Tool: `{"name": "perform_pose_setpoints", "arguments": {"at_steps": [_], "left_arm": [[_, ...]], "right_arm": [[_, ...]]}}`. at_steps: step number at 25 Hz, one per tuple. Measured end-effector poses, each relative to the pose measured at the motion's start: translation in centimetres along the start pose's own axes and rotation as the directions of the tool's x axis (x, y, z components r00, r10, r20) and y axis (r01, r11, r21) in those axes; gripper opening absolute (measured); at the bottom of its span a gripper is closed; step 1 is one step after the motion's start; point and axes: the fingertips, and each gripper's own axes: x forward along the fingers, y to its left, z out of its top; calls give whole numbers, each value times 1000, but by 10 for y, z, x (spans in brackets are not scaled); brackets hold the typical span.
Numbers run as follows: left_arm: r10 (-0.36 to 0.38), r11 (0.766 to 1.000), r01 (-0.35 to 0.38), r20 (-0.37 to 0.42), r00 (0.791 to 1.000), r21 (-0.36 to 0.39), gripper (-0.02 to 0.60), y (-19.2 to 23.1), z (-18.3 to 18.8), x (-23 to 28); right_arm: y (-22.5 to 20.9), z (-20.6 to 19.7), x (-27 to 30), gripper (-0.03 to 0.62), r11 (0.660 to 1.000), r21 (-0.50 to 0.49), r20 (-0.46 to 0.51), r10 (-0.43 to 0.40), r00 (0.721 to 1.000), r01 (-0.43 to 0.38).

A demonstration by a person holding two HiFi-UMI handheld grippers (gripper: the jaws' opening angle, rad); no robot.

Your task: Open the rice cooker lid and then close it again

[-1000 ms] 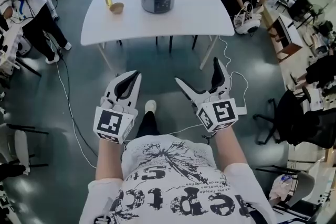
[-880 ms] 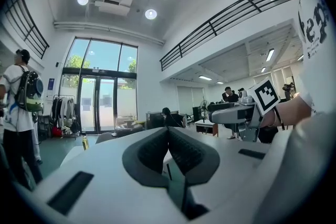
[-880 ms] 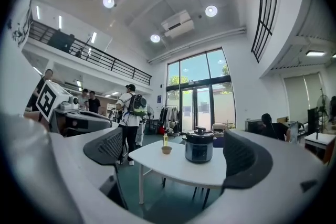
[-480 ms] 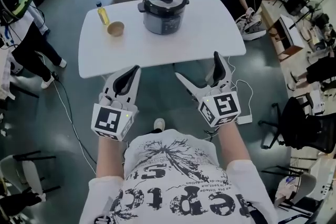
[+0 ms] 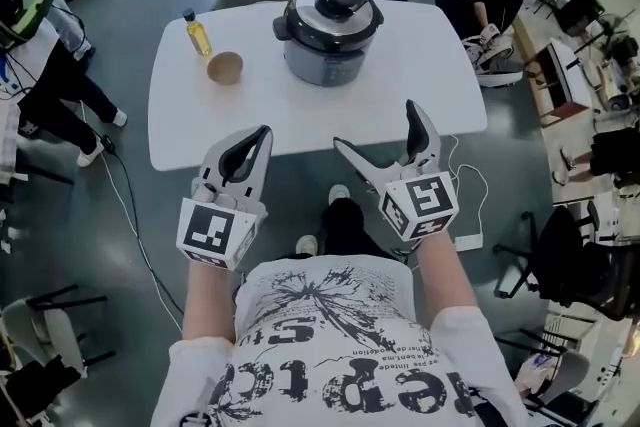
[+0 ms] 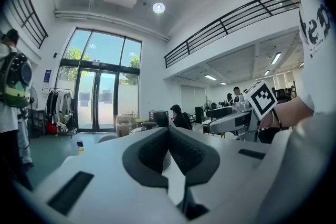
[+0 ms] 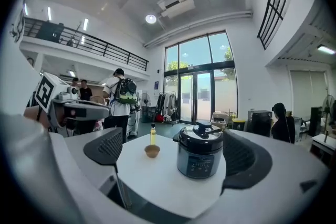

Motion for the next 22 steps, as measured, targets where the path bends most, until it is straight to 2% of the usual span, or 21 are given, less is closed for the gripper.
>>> {"name": "perform_pose_setpoints", "arguments": {"at_steps": [4, 10, 13, 17, 22], "left_arm": [[19, 1000, -19, -26, 999, 0, 14, 20, -3, 47], [75, 997, -75, 6, 997, 24, 14, 62, 22, 120], [115, 993, -115, 26, 993, 9, 14, 87, 31, 163], [145, 989, -144, 64, 987, -14, 14, 111, 42, 207], [166, 986, -165, 51, 985, -20, 14, 130, 33, 248]], "right_arm": [[-37, -2, 56, 595, 998, 3, -67, 59, 996, -59], [-87, 11, 146, 595, 985, -55, -157, 154, 975, -164], [-116, 13, 189, 572, 972, -104, -221, 185, 958, -211], [-144, 13, 240, 566, 960, -116, -287, 212, 934, -254], [-168, -1, 297, 563, 941, -115, -407, 249, 879, -319]]}}
